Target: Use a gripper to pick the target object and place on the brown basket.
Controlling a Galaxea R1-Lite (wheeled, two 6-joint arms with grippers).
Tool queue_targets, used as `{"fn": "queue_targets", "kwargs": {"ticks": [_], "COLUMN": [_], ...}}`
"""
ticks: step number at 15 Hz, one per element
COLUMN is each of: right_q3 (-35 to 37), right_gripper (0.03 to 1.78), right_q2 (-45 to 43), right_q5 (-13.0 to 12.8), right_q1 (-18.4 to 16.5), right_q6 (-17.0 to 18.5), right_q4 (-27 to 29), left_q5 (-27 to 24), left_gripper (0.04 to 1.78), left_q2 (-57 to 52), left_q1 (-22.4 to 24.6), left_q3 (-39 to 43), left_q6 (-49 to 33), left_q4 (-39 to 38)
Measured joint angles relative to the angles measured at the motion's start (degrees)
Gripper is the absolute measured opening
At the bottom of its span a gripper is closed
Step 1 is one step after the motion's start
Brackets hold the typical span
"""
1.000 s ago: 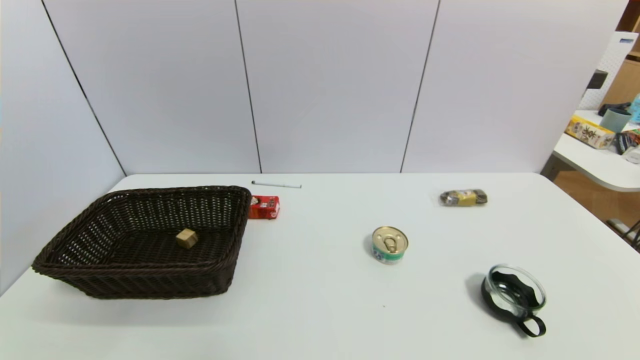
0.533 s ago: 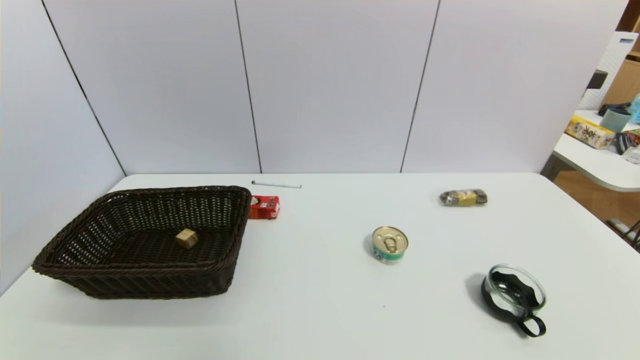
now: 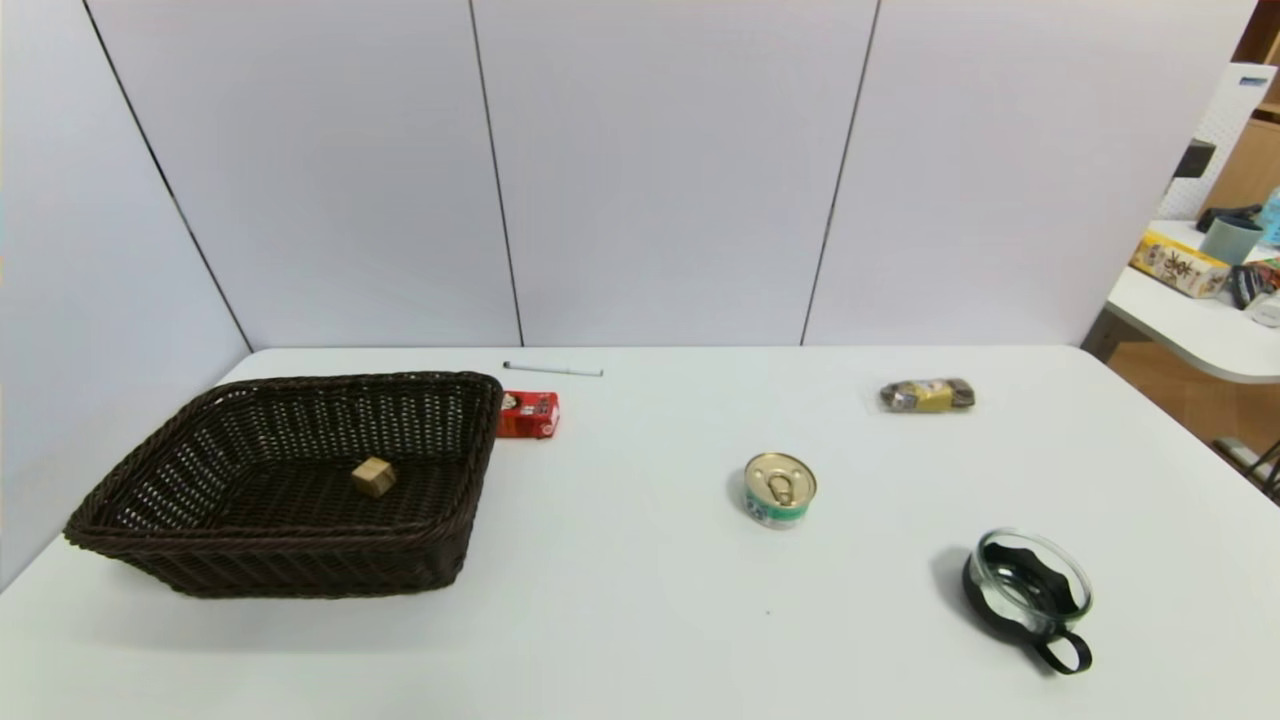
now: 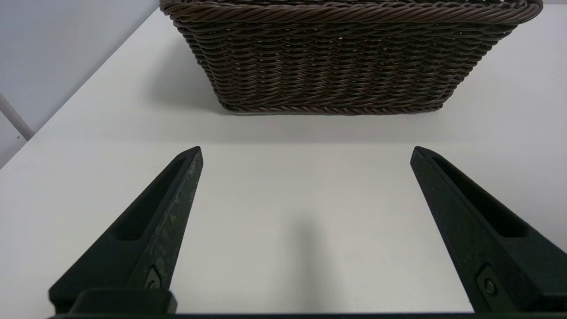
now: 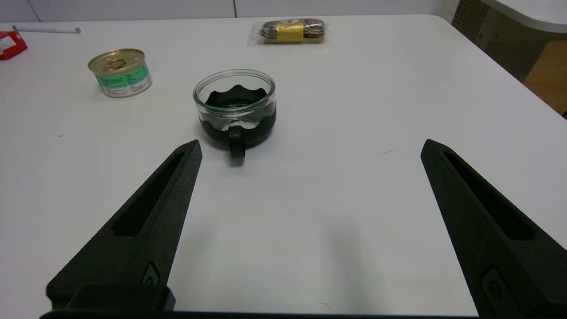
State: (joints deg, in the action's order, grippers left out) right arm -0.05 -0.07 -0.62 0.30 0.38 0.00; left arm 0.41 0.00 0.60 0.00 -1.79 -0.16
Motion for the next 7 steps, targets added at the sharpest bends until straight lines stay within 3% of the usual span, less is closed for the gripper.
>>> {"fn": "queue_targets", "kwargs": {"ticks": [7], "right_q3": [0.00], "right_gripper": [1.71], "right_q2": [0.00], "right_q5": [-0.15], "right_q1": [0.00], "right_q6": [0.37], "right_q4": [0.00], "left_q5": [0.00], "left_gripper": [1.69], "left_q2": [0.00], "left_q1": [-0.02], "left_q3": [0.00], "left_q6": [0.00], "left_q4": [0.00]}}
